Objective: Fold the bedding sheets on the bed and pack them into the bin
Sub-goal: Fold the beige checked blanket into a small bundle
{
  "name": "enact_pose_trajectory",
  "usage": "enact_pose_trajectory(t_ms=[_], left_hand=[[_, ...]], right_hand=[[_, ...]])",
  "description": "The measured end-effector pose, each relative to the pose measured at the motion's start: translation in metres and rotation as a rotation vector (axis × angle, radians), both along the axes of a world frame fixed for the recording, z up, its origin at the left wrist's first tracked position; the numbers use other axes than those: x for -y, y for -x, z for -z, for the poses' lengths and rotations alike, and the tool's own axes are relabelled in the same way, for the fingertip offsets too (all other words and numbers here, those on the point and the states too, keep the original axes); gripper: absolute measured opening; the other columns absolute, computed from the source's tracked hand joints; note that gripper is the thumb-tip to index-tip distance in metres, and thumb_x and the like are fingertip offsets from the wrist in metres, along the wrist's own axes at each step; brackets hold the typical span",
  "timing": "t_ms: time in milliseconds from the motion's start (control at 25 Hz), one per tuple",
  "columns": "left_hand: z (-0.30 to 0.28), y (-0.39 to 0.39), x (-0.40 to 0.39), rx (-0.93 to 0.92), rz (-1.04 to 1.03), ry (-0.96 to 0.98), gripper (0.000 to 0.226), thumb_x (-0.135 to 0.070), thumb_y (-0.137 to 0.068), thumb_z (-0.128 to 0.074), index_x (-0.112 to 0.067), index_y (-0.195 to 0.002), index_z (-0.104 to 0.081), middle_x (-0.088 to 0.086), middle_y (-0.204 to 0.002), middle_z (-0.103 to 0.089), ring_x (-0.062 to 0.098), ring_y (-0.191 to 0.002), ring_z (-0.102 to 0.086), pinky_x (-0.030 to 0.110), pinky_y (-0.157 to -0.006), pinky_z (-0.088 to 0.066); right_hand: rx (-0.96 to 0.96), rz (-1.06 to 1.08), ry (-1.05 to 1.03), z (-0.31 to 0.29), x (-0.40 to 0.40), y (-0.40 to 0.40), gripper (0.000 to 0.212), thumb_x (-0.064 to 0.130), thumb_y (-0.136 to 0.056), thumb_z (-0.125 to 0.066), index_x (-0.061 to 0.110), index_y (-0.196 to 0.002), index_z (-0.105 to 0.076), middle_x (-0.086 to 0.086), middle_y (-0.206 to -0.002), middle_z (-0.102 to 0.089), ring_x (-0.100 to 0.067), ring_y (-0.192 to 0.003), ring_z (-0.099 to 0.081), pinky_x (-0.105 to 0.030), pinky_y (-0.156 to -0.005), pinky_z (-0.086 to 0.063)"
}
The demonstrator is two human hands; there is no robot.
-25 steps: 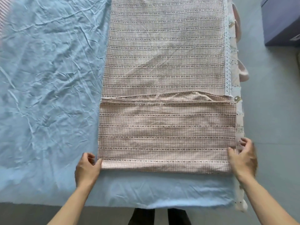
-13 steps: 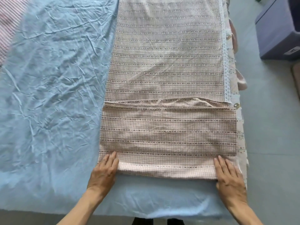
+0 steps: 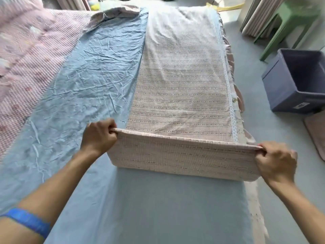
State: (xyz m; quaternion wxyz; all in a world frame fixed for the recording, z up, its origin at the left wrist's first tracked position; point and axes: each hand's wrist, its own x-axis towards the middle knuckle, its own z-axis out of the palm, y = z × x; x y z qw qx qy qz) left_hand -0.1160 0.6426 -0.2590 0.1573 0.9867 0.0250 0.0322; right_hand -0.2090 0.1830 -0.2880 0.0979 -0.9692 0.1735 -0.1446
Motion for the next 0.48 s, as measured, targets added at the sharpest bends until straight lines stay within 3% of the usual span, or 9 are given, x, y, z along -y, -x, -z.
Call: enact_pose_trajectory(t_ms=[160, 320, 480], left_hand=[[-0.001, -0.091, 0.021, -0.009, -0.130, 0.052, 0.015, -0.011, -0.075, -0.061, -0.018, -0.083, -0.071, 0.013, -0.088, -0.072, 0.036, -0.087, -0.066, 0.034, -0.069, -0.046], [0.029, -0.130, 0.034, 0.010, -0.179, 0.036, 0.017, -0.012, -0.081, -0.060, -0.017, -0.091, -0.073, 0.014, -0.097, -0.073, 0.035, -0.093, -0.066, 0.034, -0.073, -0.047], [0.064, -0.130, 0.040, 0.110, -0.214, 0.028, 0.027, -0.017, -0.085, -0.056, -0.017, -0.110, -0.068, 0.013, -0.111, -0.070, 0.037, -0.101, -0.064, 0.039, -0.086, -0.050]], right_hand=[[-0.025, 0.047, 0.031, 0.002, 0.013, -0.102, 0.044, 0.024, -0.074, -0.035, 0.005, -0.084, -0.073, -0.022, -0.089, -0.069, -0.044, -0.088, -0.055, -0.045, -0.081, -0.037], [-0.082, 0.070, 0.000, 0.029, 0.020, -0.161, 0.047, 0.021, -0.074, -0.035, 0.009, -0.099, -0.072, -0.023, -0.101, -0.068, -0.045, -0.098, -0.054, -0.046, -0.088, -0.039], [-0.090, 0.074, -0.008, 0.067, 0.014, -0.170, 0.042, 0.011, -0.086, -0.048, 0.009, -0.128, -0.054, -0.020, -0.132, -0.051, -0.045, -0.115, -0.046, -0.051, -0.096, -0.039]])
